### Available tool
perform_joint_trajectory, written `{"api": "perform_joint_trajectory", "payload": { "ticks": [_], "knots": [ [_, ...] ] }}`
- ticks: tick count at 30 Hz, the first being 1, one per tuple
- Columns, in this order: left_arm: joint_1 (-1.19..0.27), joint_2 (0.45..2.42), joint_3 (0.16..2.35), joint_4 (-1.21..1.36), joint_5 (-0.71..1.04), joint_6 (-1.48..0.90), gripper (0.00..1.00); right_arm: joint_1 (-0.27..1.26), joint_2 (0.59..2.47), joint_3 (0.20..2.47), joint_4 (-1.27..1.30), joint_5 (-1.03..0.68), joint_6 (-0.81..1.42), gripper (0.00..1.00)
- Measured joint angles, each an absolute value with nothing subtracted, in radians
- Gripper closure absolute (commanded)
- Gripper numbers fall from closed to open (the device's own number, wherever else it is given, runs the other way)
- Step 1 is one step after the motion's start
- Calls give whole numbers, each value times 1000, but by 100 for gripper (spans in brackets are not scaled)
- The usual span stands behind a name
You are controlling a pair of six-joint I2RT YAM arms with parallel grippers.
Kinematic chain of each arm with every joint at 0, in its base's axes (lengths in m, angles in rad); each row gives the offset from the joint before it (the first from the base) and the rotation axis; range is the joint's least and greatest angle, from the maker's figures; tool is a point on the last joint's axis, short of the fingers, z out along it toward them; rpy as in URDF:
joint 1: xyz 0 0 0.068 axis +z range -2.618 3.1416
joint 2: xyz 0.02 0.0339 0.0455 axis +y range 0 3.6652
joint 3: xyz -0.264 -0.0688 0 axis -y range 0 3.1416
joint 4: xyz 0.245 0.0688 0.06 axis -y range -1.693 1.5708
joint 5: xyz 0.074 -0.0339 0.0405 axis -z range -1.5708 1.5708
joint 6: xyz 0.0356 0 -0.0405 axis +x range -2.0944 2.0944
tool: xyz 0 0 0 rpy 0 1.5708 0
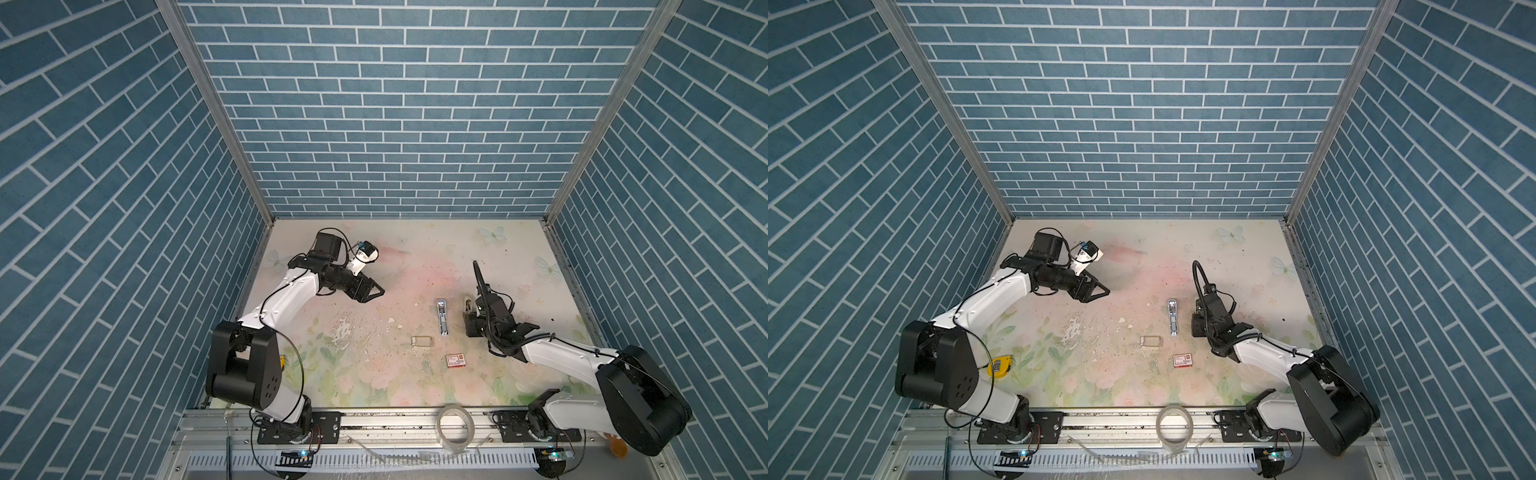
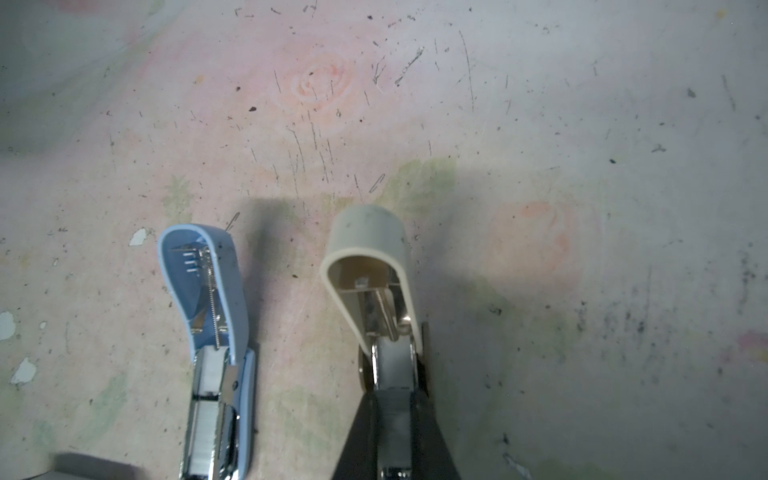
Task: Load the staples into the stapler
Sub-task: 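Hold the beige stapler's base steady with the right gripper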
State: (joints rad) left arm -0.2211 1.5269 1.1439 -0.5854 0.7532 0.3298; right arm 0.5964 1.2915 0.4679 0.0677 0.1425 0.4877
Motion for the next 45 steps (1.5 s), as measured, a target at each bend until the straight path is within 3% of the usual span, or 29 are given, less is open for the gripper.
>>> {"api": "perform_joint_trajectory", "payload": {
  "ticks": [45],
  "knots": [
    [-221,1550,1144,-585,753,330,20,595,1294,468,61,142,447,89]
  ]
}}
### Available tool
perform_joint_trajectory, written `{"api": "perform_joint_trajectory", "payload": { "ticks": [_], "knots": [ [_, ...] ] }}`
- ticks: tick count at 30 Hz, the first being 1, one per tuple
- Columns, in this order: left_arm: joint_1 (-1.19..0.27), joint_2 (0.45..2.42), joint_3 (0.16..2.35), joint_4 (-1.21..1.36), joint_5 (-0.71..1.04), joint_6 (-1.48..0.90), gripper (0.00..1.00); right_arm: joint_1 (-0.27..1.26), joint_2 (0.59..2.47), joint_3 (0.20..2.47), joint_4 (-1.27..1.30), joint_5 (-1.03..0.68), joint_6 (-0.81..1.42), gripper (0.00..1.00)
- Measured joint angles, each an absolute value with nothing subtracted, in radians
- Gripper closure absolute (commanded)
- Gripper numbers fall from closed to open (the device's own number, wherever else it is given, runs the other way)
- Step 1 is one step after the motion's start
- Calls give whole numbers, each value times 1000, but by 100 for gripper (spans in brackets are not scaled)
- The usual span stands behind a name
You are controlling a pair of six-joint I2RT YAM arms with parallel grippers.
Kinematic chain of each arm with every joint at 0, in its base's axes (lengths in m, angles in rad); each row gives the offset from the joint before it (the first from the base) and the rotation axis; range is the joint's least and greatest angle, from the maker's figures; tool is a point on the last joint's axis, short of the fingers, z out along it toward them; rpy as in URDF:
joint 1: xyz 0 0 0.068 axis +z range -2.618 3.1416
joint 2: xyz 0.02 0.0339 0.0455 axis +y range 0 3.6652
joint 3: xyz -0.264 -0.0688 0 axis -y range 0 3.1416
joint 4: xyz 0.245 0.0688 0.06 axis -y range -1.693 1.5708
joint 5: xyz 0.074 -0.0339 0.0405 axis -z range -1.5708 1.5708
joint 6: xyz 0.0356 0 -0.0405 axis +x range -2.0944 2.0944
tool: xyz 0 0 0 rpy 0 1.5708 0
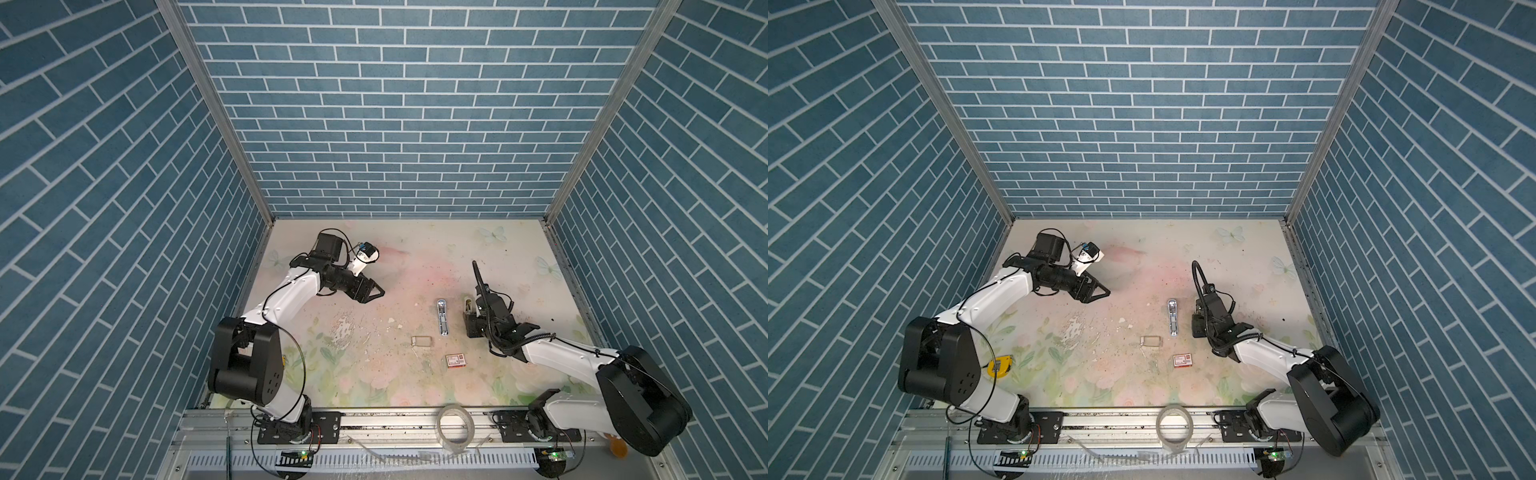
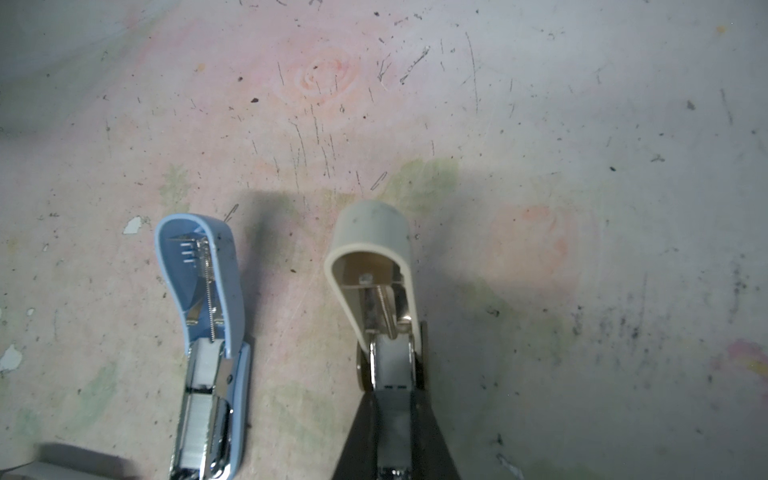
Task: Load the staples into the stapler
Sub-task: 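Hold the beige stapler's base steady with the right gripper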
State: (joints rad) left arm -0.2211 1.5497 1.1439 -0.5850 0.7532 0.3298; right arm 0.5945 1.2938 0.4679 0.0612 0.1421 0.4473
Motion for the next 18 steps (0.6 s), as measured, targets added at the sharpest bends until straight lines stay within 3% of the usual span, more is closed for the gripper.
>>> {"api": "perform_joint_trajectory", "payload": {
  "ticks": [18],
  "knots": [
    [-221,1550,1144,-585,753,330,20,595,1294,456,76,141,448,89]
  ]
}}
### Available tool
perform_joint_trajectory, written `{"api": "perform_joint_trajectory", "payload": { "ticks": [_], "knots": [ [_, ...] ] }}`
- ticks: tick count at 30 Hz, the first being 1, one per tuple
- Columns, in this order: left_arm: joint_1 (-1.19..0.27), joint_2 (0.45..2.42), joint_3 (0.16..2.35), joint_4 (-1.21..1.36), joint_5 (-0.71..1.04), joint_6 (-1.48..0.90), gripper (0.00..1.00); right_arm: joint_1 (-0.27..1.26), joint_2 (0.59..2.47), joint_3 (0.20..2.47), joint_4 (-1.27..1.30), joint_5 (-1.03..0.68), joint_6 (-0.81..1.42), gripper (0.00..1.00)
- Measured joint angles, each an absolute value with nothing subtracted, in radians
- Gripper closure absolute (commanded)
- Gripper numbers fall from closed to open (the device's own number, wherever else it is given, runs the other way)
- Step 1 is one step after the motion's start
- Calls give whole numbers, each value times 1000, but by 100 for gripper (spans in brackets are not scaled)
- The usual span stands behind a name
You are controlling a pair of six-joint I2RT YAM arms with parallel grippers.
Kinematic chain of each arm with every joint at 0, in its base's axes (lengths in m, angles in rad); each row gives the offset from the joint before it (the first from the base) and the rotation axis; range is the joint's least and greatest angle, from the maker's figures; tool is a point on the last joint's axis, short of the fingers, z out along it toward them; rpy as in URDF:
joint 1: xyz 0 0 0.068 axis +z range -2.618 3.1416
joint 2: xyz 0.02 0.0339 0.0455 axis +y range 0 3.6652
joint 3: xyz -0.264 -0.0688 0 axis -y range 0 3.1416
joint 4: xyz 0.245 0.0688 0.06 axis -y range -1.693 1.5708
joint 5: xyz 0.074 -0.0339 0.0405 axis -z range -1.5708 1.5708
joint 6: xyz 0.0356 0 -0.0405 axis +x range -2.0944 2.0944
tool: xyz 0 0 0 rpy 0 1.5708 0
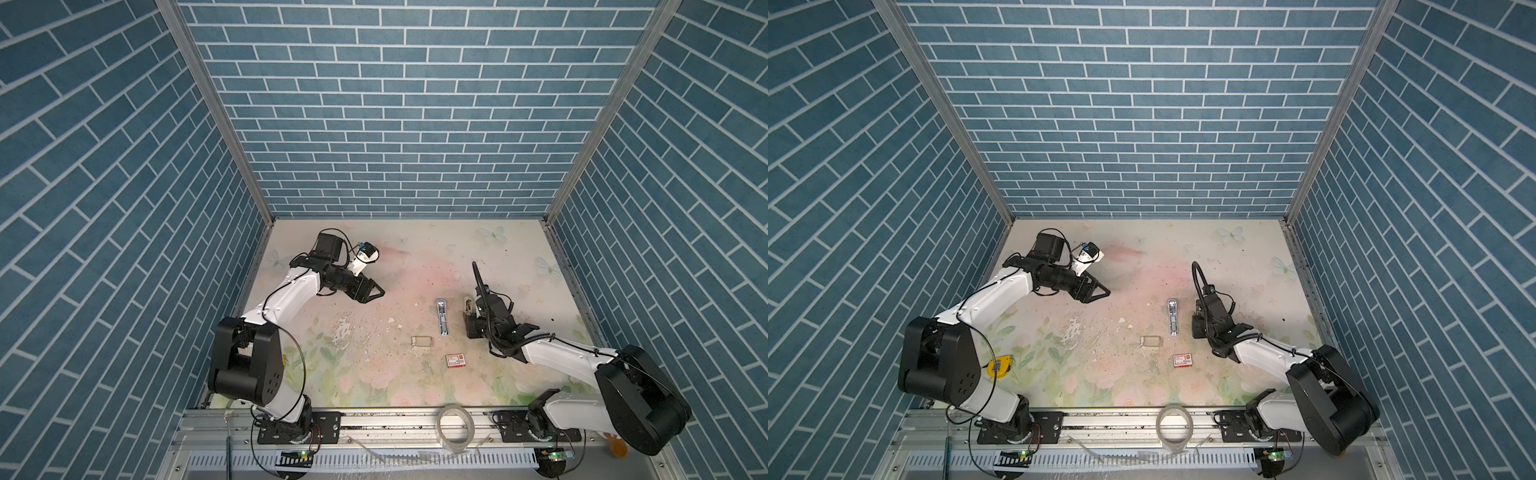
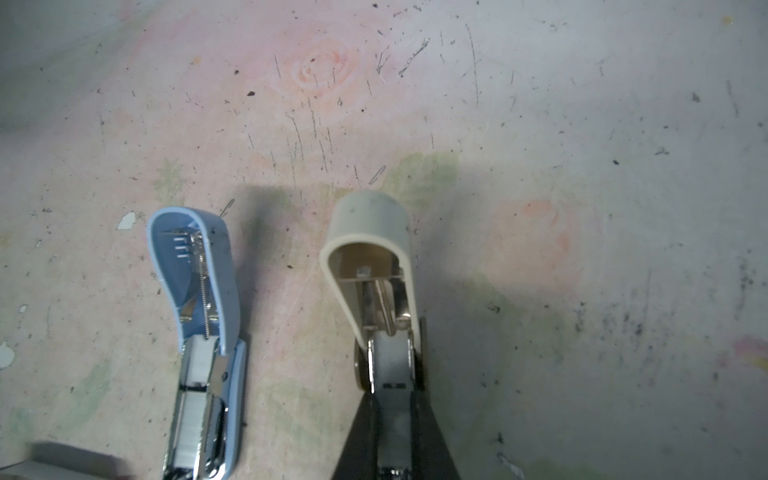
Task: Load the staples into the stapler
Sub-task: 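Hold the beige stapler's base steady with the right gripper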
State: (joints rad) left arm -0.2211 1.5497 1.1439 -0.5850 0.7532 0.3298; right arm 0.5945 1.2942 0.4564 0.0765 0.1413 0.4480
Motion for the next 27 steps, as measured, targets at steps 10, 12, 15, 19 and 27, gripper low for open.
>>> {"api": "perform_joint_trajectory", "payload": {
  "ticks": [10,12,15,19,27],
  "knots": [
    [-221,1550,1137,-578,753,330,20,595,1294,450,91,142,448,87],
    [-221,1550,1135,-577,753,330,20,595,1294,450,91,142,448,87],
    [-221,1550,1134,-577,753,330,20,595,1294,450,91,142,448,86],
    [-221,1550,1134,-577,753,330,20,595,1293,449,91,142,448,84],
    [-221,1550,1134,-570,753,330,20,595,1286,443,91,141,448,82]
  ]
}}
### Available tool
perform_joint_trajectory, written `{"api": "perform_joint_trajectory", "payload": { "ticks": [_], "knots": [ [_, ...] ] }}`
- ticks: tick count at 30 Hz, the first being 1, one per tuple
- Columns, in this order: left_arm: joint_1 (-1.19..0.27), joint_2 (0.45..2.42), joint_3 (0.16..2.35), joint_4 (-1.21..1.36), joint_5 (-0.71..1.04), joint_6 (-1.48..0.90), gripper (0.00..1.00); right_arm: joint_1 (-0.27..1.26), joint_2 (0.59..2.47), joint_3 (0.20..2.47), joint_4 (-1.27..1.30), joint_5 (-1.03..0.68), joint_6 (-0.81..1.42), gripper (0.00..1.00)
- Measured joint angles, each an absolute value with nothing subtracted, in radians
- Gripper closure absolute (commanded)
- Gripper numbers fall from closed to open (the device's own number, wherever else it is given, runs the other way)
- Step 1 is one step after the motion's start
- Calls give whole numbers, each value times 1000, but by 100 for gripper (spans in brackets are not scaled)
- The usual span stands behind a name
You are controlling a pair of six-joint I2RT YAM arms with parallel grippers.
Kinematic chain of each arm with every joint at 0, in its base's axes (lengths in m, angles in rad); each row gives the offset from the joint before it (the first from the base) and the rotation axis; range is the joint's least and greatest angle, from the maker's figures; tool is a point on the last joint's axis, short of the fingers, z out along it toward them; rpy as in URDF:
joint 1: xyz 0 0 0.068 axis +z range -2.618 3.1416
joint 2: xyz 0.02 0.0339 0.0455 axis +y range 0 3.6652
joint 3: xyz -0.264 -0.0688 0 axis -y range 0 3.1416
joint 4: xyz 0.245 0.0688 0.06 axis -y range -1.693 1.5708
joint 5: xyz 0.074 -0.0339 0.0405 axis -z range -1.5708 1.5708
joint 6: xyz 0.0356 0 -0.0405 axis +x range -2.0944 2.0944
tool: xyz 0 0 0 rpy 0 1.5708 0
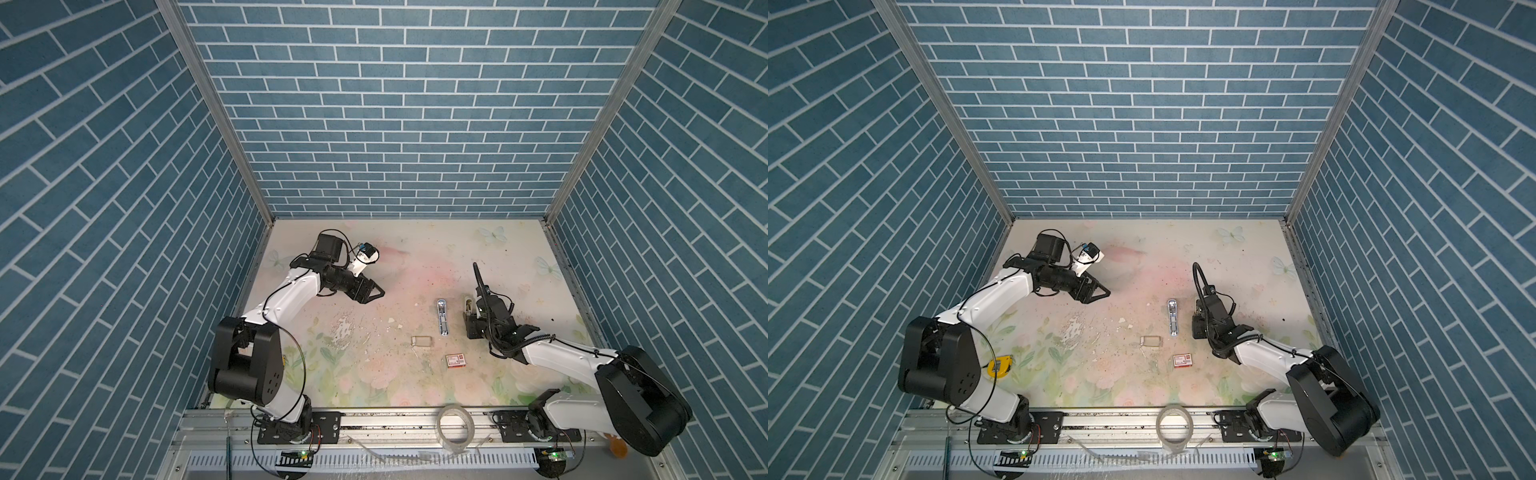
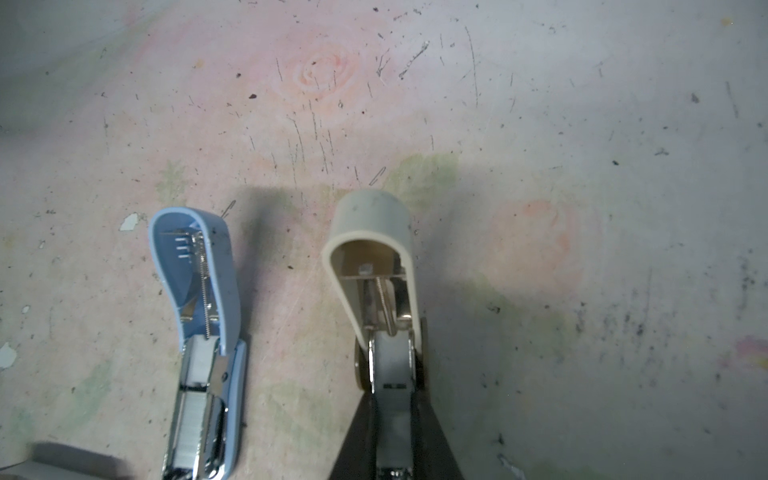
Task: Load the staples into the stapler
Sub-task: 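Hold the beige stapler's base steady with the right gripper, then open the right gripper and lift it off the beige stapler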
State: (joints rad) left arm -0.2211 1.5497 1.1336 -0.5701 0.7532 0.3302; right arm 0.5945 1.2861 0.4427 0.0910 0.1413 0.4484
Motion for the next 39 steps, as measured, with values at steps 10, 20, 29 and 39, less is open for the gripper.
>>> {"api": "perform_joint_trajectory", "payload": {
  "ticks": [10,20,29,39],
  "knots": [
    [-221,1550,1134,-570,753,330,20,595,1279,437,82,141,448,81],
    [-221,1550,1134,-570,753,330,20,595,1279,437,79,141,448,77],
    [-221,1550,1134,-570,753,331,20,595,1271,437,64,141,448,72],
    [-221,1550,1134,-570,747,335,20,593,1169,478,-46,165,463,66]
  ]
}}
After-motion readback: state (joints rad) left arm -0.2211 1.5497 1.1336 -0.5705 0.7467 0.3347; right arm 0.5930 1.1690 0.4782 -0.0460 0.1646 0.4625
